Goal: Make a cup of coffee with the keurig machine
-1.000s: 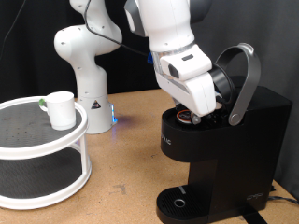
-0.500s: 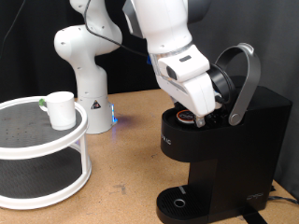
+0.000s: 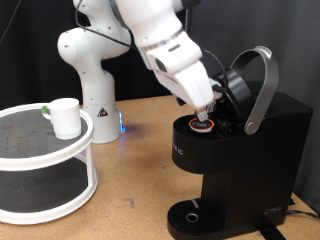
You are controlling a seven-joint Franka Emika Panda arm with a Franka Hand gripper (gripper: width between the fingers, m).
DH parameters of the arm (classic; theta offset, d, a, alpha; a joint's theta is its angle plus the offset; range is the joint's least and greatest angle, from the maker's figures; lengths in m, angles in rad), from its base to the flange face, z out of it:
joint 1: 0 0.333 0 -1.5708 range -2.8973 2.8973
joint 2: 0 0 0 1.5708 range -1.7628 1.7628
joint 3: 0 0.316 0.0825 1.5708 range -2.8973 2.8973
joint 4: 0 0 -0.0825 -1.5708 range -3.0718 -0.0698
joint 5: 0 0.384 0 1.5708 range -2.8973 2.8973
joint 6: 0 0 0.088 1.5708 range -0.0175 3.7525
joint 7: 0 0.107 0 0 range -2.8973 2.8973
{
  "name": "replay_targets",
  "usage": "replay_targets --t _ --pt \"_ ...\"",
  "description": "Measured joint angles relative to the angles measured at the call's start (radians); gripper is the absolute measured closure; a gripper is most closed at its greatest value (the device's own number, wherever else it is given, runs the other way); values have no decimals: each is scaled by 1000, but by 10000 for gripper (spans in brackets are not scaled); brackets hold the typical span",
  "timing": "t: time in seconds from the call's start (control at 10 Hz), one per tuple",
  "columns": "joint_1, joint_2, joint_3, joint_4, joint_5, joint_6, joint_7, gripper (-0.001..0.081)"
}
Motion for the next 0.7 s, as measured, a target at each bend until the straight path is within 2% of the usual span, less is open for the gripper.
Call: replay_targets --t 0.2,0.5,0.7 --pt "-15 -45 -18 -5 2 -54 0 6" --pt "-15 -53 -20 -8 14 -47 -29 6" --pt "-19 -101 -35 -7 53 -37 -40 6"
